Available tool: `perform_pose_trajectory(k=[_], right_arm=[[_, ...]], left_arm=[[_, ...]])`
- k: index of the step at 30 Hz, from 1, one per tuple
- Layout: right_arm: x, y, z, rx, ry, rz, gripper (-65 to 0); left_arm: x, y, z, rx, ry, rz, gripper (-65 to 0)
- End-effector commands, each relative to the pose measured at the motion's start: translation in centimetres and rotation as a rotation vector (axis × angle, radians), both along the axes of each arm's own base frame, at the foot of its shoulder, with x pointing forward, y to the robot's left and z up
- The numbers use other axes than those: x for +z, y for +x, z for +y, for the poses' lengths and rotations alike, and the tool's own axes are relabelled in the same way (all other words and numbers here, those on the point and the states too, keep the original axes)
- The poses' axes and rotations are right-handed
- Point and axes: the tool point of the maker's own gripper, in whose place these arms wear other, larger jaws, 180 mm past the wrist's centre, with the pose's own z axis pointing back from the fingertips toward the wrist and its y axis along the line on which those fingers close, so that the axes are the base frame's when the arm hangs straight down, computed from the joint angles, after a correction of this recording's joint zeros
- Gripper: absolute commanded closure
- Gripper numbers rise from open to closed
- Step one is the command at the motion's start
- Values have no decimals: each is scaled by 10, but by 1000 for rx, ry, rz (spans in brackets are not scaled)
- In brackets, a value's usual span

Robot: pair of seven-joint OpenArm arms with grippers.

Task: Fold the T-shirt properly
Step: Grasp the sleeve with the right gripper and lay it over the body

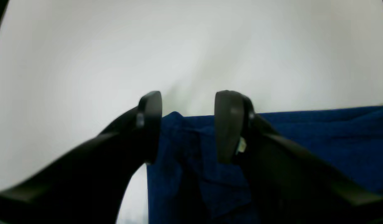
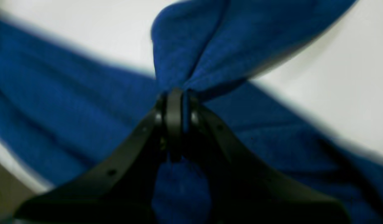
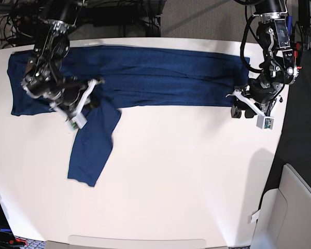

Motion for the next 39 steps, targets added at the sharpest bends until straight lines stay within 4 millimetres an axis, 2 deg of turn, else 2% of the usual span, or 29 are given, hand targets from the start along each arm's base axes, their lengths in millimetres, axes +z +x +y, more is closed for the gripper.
perform_pose_trajectory(k=[1,3,8,17,20,24,27,30,34,37,39], right_arm=[[22,5,19,53,50,-81,-6],[25,-11,40,119,71,-83,-6],[26,-32,68,214,119,-69,-6],[21,-53,110,366,144,-32,-8],[16,-63,117,410,125,0,-21],[12,-60,100,408,73,0,-161],[11,-49,78,351,30,-10,-253],[21,-25,47,241,1,-59,-264],[47,17,-9,45,-68,-197,-264],[53,38,-35,-31,-145,-245,-264],[47,50,-48,-60,-196,-235,-267]], left_arm=[[15,9,4,-3,12,-54,-274],[15,9,4,-3,12,-54,-274],[12,8,-3,-6,-5,-51,-274],[4,-1,-4,-2,-9,-27,-274],[4,-1,-5,-5,-10,-25,-274],[4,-1,-6,-6,-12,-26,-274],[4,-1,-6,-6,-12,-26,-274],[4,0,-6,-6,-12,-27,-274],[3,0,-9,-5,-24,-26,-274],[3,-1,-9,-5,-23,-25,-274],[2,-1,-9,-5,-23,-23,-274]])
